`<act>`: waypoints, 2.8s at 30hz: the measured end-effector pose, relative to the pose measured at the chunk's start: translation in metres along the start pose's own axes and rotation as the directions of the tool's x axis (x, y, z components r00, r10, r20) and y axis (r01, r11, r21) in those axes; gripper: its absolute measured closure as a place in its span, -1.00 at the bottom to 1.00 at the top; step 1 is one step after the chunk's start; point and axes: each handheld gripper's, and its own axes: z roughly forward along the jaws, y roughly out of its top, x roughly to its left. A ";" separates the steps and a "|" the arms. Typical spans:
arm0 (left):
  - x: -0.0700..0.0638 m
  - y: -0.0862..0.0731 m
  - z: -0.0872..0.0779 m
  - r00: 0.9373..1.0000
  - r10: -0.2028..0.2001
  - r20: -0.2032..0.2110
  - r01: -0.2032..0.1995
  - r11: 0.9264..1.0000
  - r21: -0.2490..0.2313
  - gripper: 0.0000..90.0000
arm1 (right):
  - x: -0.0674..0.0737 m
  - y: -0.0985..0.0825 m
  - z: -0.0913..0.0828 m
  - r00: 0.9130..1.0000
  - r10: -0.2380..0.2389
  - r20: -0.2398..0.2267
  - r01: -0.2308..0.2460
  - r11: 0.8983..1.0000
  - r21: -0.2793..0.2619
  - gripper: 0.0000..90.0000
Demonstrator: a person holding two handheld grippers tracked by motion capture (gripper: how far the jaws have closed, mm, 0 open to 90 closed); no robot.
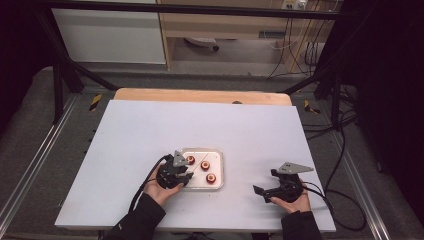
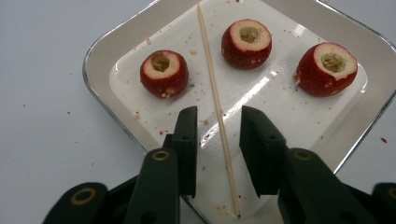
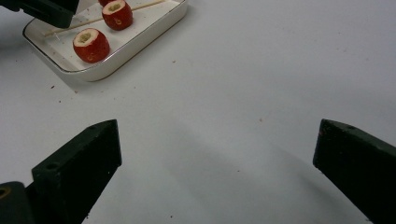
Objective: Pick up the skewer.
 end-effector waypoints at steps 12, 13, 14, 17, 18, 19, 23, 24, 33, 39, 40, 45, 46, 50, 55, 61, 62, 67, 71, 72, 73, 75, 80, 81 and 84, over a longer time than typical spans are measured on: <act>-0.008 -0.002 0.005 0.999 -0.043 -0.027 0.043 0.999 -0.004 0.85 | 0.000 0.000 0.000 1.000 -0.002 -0.002 0.002 1.000 -0.001 -0.96; -0.008 -0.002 0.005 0.999 -0.045 -0.029 0.045 0.999 -0.006 0.85 | 0.000 0.000 0.000 1.000 -0.002 -0.002 0.002 1.000 -0.001 -0.96; -0.008 -0.002 0.005 0.998 -0.050 -0.033 0.050 0.999 -0.009 0.87 | 0.000 0.000 0.000 1.000 -0.002 -0.003 0.002 1.000 0.001 -0.96; -0.010 -0.003 0.005 0.997 -0.063 -0.040 0.062 0.998 -0.014 0.90 | 0.000 0.000 0.000 1.000 -0.001 -0.004 0.001 1.000 -0.001 -0.96; -0.010 -0.003 0.005 0.997 -0.066 -0.044 0.065 0.998 -0.017 0.90 | 0.000 0.000 0.000 1.000 -0.001 -0.004 0.001 1.000 -0.001 -0.96; -0.010 -0.003 0.005 0.996 -0.069 -0.050 0.068 0.997 -0.018 0.92 | 0.000 0.000 0.000 1.000 -0.001 -0.004 0.001 1.000 -0.002 -0.96; -0.012 -0.004 0.005 0.996 -0.066 -0.058 0.065 0.998 -0.020 0.94 | 0.000 0.000 0.000 1.000 0.002 -0.006 -0.002 1.000 -0.001 -0.96; -0.012 -0.004 0.005 0.996 -0.064 -0.063 0.063 0.998 -0.021 0.95 | 0.000 0.000 0.000 1.000 0.003 -0.005 -0.003 1.000 -0.001 -0.96; -0.008 -0.008 0.005 0.995 -0.098 -0.034 0.096 0.994 -0.051 0.96 | 0.000 0.000 0.000 1.000 0.004 -0.006 -0.004 1.000 -0.003 -0.96; -0.006 -0.009 -0.003 0.995 -0.094 -0.020 0.092 0.992 -0.087 0.96 | 0.001 0.000 0.000 1.000 0.004 -0.005 -0.004 1.000 -0.003 -0.96; -0.005 -0.009 -0.005 0.995 -0.093 -0.017 0.091 0.991 -0.093 0.96 | 0.000 0.001 0.000 1.000 -0.006 -0.003 0.006 1.000 -0.003 -0.97; -0.001 -0.008 -0.015 0.996 -0.093 -0.006 0.092 0.989 -0.114 0.97 | 0.001 0.002 -0.001 1.000 -0.007 -0.003 0.007 1.000 -0.009 -0.98; 0.000 -0.008 -0.017 0.996 -0.094 -0.004 0.093 0.989 -0.119 0.96 | 0.002 0.002 0.000 1.000 -0.009 -0.009 0.008 1.000 -0.011 -0.99; 0.004 -0.008 -0.025 0.995 -0.098 0.017 0.099 0.986 -0.135 0.96 | 0.003 0.004 0.000 1.000 -0.025 -0.002 0.025 1.000 -0.009 -0.99; 0.004 -0.006 -0.035 0.997 -0.071 0.032 0.075 0.986 -0.147 0.96 | 0.008 0.007 0.001 0.999 -0.047 0.010 0.047 0.999 -0.007 -0.99; 0.004 -0.002 -0.045 0.998 -0.039 0.055 0.047 0.989 -0.140 0.96 | 0.020 0.016 0.004 0.993 -0.117 0.019 0.117 0.993 0.003 -0.97; 0.003 -0.002 -0.046 0.998 -0.032 0.057 0.040 0.989 -0.139 0.96 | 0.020 0.016 0.004 0.993 -0.117 0.019 0.117 0.993 0.003 -0.97; -0.001 0.003 -0.049 0.997 -0.001 0.075 0.011 0.992 -0.127 0.96 | 0.034 0.028 0.007 0.978 -0.206 0.037 0.205 0.978 0.024 -0.93; -0.007 0.008 -0.049 0.995 0.030 0.093 -0.019 0.993 -0.118 0.96 | 0.045 0.037 0.011 0.956 -0.288 0.055 0.285 0.957 0.045 -0.89; -0.009 0.009 -0.048 0.995 0.036 0.098 -0.024 0.993 -0.116 0.96 | 0.045 0.037 0.011 0.956 -0.288 0.055 0.285 0.957 0.045 -0.89; -0.011 0.011 -0.048 0.994 0.047 0.103 -0.035 0.993 -0.113 0.97 | 0.051 0.041 0.014 0.944 -0.325 0.053 0.323 0.945 0.055 -0.87; -0.015 0.014 -0.047 0.992 0.061 0.113 -0.049 0.993 -0.109 0.96 | 0.056 0.044 0.016 0.932 -0.359 0.055 0.356 0.932 0.065 -0.84; -0.024 0.020 -0.043 0.987 0.091 0.133 -0.078 0.992 -0.100 0.96 | 0.066 0.051 0.023 0.896 -0.440 0.056 0.434 0.896 0.095 -0.79; -0.025 0.022 -0.042 0.986 0.100 0.137 -0.087 0.992 -0.095 0.96 | 0.067 0.053 0.024 0.886 -0.459 0.057 0.453 0.886 0.099 -0.77; -0.031 0.027 -0.040 0.981 0.131 0.146 -0.119 0.989 -0.089 0.96 | 0.072 0.056 0.027 0.866 -0.498 0.050 0.491 0.865 0.106 -0.73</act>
